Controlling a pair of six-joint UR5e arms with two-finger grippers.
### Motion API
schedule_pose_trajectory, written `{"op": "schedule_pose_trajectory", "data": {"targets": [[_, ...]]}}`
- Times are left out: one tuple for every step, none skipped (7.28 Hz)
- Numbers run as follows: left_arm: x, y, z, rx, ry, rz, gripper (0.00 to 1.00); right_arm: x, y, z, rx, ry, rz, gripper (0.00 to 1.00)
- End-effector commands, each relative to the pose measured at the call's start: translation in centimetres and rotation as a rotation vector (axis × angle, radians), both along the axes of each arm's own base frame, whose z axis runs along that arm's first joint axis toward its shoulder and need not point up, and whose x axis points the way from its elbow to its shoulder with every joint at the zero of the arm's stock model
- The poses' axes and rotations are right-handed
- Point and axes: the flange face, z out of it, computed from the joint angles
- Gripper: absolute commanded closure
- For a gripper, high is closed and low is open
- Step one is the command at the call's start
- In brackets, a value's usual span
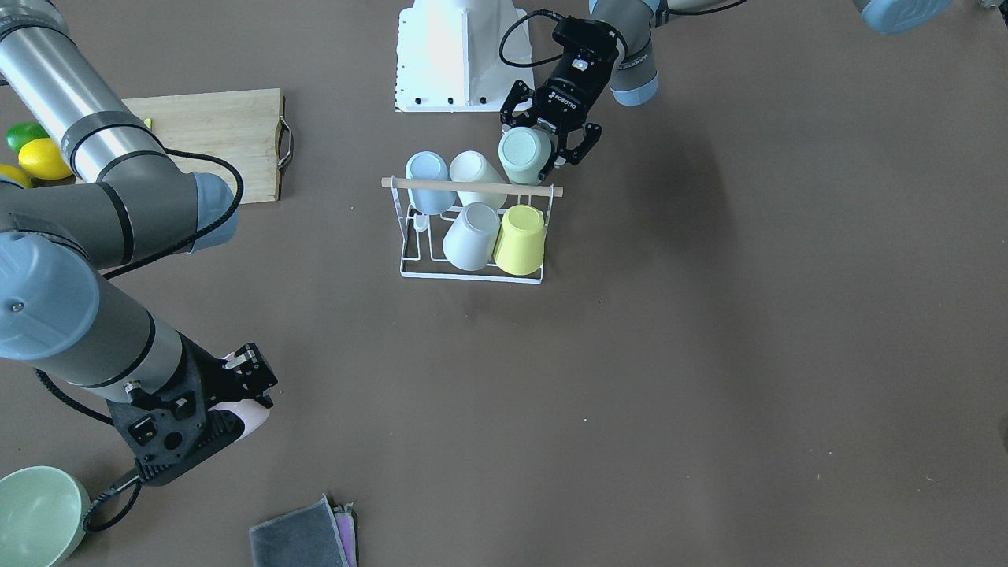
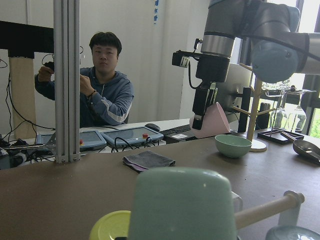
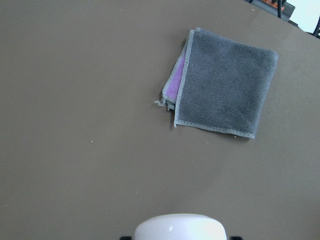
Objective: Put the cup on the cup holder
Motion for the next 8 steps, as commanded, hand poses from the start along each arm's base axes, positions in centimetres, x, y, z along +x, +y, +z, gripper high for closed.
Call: {"op": "schedule_pose_trajectory", "data": {"targets": [[0.3, 0.1, 0.2, -0.016, 0.016, 0.011, 0.73, -2.0, 3.0, 0.5, 0.092, -0.108, 0.068, 1.0], [0.3, 0.2, 0.3, -0.017, 0.018, 0.011, 0.65, -3.5, 4.1, -0.8, 0.124, -0.173, 0.129, 1.0], [0.3, 0.2, 0.3, -0.019, 0.02, 0.012, 0.44, -3.7, 4.8, -2.0, 0.175, -0.242, 0.155, 1.0], [0.3, 0.2, 0.3, -0.019, 0.019, 0.009, 0.02, -3.1, 5.4, -2.4, 0.243, -0.309, 0.165, 1.0], [0.5, 0.8, 0.3, -0.029, 0.02, 0.002, 0.01, -2.3, 6.0, -2.6, 0.302, -0.37, 0.188, 1.0], [0.5, 1.0, 0.4, -0.033, 0.023, 0.0, 0.01, -1.6, 6.8, -2.8, 0.342, -0.449, 0.202, 1.0], [0.6, 1.0, 0.4, -0.033, 0.021, 0.001, 0.01, -1.0, 7.6, -3.4, 0.375, -0.507, 0.203, 1.0], [0.5, 1.0, 0.2, -0.033, 0.026, 0.001, 0.01, -1.4, 8.7, -3.3, 0.383, -0.538, 0.191, 1.0]]}}
